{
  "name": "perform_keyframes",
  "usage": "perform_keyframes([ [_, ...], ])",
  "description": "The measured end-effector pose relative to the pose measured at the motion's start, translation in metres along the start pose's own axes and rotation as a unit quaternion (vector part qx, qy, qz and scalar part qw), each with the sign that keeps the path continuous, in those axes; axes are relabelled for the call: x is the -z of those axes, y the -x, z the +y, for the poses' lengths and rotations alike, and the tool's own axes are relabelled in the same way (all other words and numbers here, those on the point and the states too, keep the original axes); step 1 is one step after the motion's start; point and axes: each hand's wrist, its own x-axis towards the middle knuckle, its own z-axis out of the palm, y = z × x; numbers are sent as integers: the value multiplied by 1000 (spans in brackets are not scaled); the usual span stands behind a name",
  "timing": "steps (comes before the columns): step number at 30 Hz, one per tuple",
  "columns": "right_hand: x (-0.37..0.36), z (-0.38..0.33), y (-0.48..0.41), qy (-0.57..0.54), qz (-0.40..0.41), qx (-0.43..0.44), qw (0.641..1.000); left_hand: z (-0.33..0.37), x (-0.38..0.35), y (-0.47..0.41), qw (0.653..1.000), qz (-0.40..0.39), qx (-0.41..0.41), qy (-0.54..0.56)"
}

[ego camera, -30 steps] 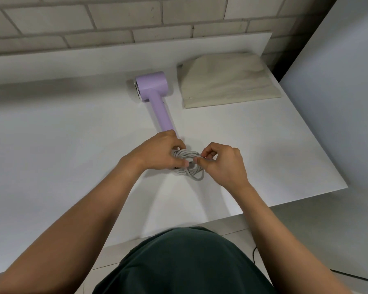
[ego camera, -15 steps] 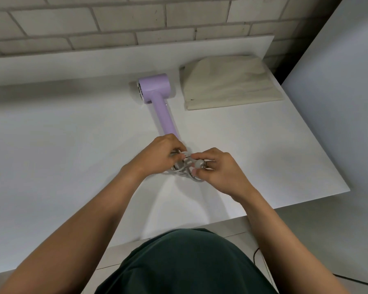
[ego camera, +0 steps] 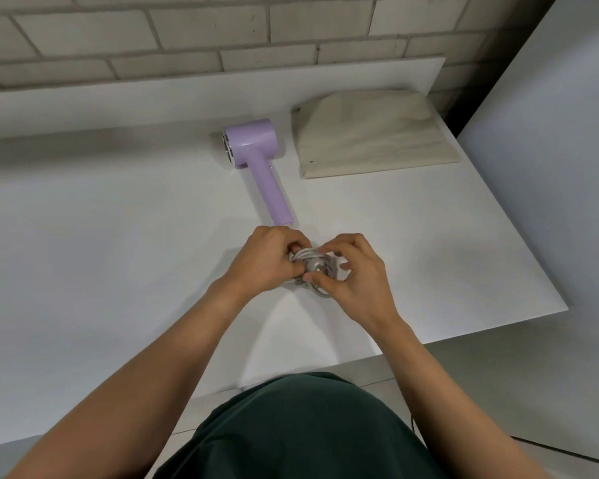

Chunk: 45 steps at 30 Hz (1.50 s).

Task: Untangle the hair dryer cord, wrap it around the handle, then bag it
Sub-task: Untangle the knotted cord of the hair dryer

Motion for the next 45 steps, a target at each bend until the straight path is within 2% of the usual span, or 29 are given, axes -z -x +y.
perform_keyframes([
  [3,11,-3,-2,-42,-90,-38,994,0,5,3,1000,5,5,5],
  [6,17,-2,-3,-27,-161,-15,986,-3,9,3,1000,-9,-4,-6],
  [11,19,3,-10,47,-142,9,989,-5,19,-1,999,-2,36,29],
  [13,19,4,-12,61,-146,20,987,-11,23,-5,999,-17,29,-14],
  [16,21,6,-14,65,-145,18,987,-17,27,-6,992,-89,9,-94],
  [18,20,6,-14,56,-145,21,988,-16,26,-4,987,-112,-4,-112],
  [20,20,5,-14,33,-149,17,988,-13,26,-4,988,-93,-13,-123],
  [25,30,11,-14,-52,-173,-58,982,-13,26,-3,991,44,35,-122],
  [27,31,15,-13,-68,-181,-68,979,-14,24,0,991,35,58,-117],
  [31,26,19,-11,-33,-196,-51,979,-14,21,6,990,-11,84,-111],
  [37,16,10,-18,48,-167,-5,985,-2,19,-1,997,-32,67,-35],
  [39,14,9,-21,70,-159,-2,985,2,17,-5,996,-61,70,-15],
  [42,14,9,-22,70,-147,2,987,1,18,-11,992,-91,45,-76],
  [45,18,9,-21,38,-128,-21,991,0,27,-14,993,-58,41,-89],
])
